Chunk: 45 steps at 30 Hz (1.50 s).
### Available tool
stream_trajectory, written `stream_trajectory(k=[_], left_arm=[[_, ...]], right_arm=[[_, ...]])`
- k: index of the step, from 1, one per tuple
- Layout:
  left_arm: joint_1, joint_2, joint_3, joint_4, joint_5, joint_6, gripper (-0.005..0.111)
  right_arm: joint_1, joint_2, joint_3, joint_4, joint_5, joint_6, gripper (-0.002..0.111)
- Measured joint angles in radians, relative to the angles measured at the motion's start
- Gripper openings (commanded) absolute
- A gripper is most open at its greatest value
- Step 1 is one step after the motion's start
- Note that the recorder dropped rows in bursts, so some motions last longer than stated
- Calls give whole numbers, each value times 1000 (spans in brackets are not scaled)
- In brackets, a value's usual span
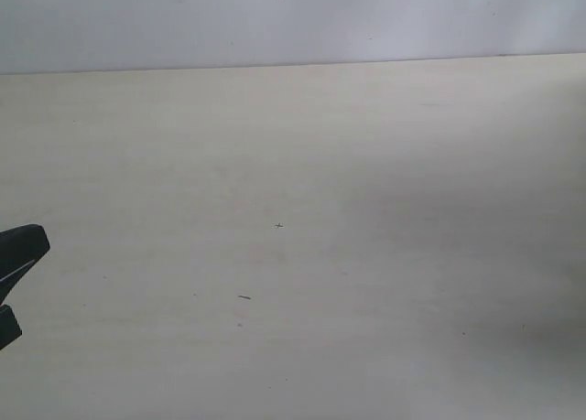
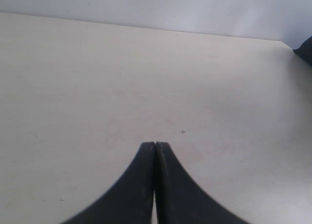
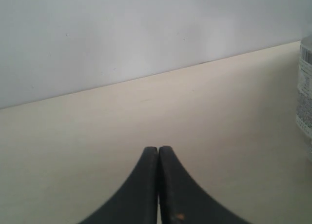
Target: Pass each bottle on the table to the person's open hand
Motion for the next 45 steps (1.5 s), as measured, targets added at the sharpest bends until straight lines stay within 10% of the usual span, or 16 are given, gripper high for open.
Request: stream_trajectory(k=[21,36,45], left_arm=[[10,-7,2,15,0,63,2],[480,-559,4,68,360,182,2],[551,-703,32,80,528,190,2]], right_arm=[[0,0,0,-4,0,4,0],[0,0,0,-4,0,6,0],[0,0,0,-4,2,6,0]])
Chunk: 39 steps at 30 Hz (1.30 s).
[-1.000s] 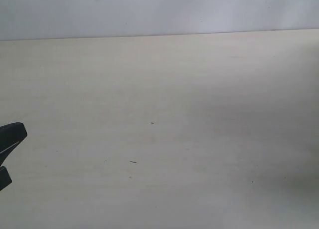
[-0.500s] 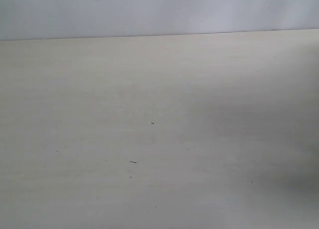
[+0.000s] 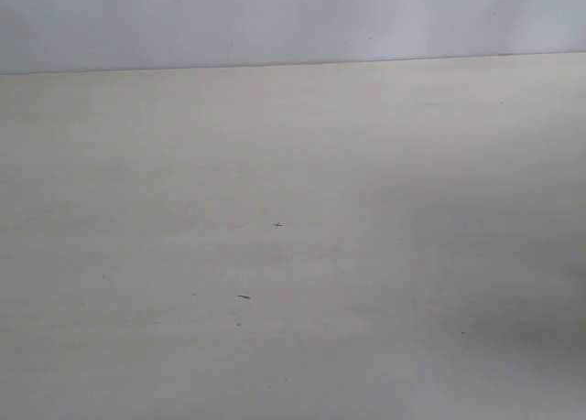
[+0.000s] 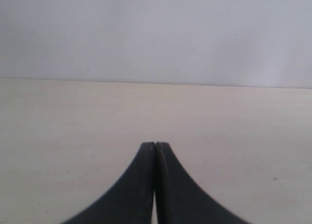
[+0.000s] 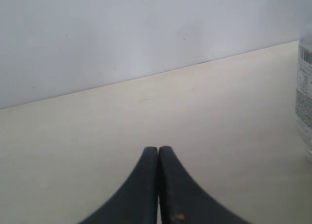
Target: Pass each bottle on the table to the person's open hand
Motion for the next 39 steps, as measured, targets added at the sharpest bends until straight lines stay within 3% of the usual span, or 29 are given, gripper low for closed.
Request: stream_trajectory(k=[15,24,39], left_arm=[[0,0,0,91,53,1,2],[0,0,0,413,125,-443,2],[0,0,0,444,144,-474,2]], right_arm=[[0,0,0,0,0,0,0],[0,0,0,0,0,0,0],[0,0,0,0,0,0,0]])
